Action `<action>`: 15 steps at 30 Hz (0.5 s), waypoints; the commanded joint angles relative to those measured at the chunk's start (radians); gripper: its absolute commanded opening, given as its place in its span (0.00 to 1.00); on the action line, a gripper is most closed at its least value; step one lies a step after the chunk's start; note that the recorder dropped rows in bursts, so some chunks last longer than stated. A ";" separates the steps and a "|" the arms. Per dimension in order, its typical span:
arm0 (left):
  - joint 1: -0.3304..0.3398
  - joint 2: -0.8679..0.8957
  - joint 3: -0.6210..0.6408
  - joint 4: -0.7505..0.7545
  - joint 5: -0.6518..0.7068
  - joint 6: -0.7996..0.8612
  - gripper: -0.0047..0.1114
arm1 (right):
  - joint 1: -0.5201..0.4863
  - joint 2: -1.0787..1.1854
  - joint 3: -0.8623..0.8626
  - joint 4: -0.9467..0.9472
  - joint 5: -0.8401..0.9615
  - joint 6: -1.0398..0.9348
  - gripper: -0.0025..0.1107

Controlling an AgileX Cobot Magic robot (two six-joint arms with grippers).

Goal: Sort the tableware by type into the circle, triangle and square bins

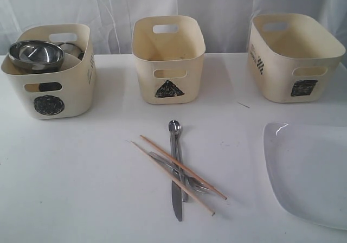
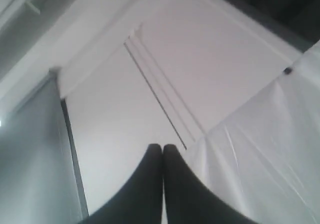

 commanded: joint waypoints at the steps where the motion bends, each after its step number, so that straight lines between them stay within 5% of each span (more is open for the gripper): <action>1: 0.002 -0.005 0.004 -0.007 -0.003 0.001 0.04 | 0.001 0.327 -0.184 -0.252 0.203 0.032 0.02; 11: 0.002 -0.005 0.004 -0.005 -0.003 0.001 0.04 | 0.006 0.748 -0.212 -0.321 1.315 -0.243 0.02; 15: 0.002 -0.005 0.004 -0.005 -0.003 0.001 0.04 | 0.087 0.745 -0.212 -0.169 1.417 -0.539 0.02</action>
